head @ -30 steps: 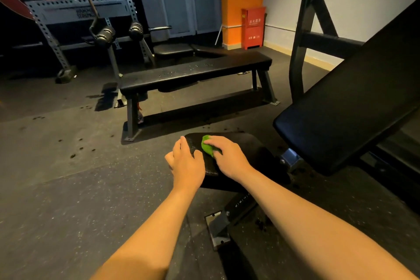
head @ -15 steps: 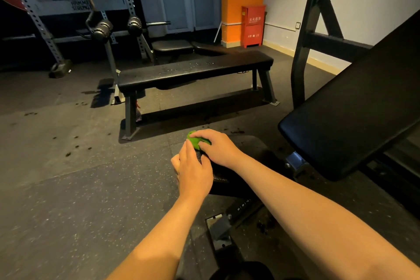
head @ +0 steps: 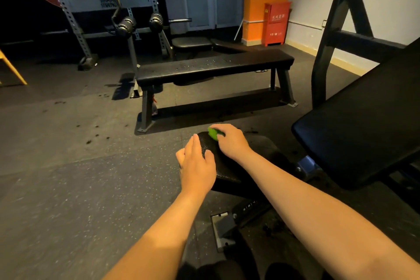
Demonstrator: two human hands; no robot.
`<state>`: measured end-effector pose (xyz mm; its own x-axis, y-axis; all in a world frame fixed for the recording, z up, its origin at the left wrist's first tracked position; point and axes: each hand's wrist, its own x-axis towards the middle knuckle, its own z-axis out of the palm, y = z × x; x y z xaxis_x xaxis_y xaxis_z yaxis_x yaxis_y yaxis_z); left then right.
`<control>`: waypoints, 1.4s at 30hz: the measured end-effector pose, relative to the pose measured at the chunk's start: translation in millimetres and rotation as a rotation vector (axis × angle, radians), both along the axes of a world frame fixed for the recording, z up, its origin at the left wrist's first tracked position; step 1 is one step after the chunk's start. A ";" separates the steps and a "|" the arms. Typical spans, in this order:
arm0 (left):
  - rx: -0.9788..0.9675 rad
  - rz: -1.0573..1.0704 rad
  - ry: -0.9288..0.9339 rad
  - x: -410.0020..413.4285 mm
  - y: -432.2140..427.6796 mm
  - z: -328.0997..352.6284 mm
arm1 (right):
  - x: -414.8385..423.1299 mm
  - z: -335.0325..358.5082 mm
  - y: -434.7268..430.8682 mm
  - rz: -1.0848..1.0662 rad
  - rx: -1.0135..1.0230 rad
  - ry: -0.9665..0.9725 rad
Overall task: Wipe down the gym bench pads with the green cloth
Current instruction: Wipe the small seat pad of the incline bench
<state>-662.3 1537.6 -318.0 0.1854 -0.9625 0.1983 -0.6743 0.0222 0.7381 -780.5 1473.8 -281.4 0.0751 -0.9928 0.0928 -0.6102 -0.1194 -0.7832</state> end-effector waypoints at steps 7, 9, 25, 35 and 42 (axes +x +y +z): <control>0.013 0.059 0.118 -8.2 4.9 1.8 | 3.9 0.3 11.5 0.354 -0.142 0.012; 0.023 0.056 0.155 -9.4 6.8 1.4 | -6.4 -6.0 9.5 0.268 -0.146 0.013; 0.086 0.137 -0.654 -36.5 -1.0 28.3 | -32.7 -13.7 3.6 0.269 -0.082 -0.044; 0.231 0.095 -0.785 -57.3 -9.6 24.4 | -111.6 -59.3 -35.0 -0.113 0.182 -0.081; 0.250 0.120 -0.826 -60.6 -9.3 25.3 | -66.7 -36.1 -24.0 0.211 0.016 -0.126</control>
<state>-722.9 1528.3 -292.7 0.1787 -0.9788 0.0996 -0.9834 -0.1810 -0.0145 -847.2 1449.8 -317.5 0.2699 -0.9578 0.0990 -0.4703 -0.2208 -0.8544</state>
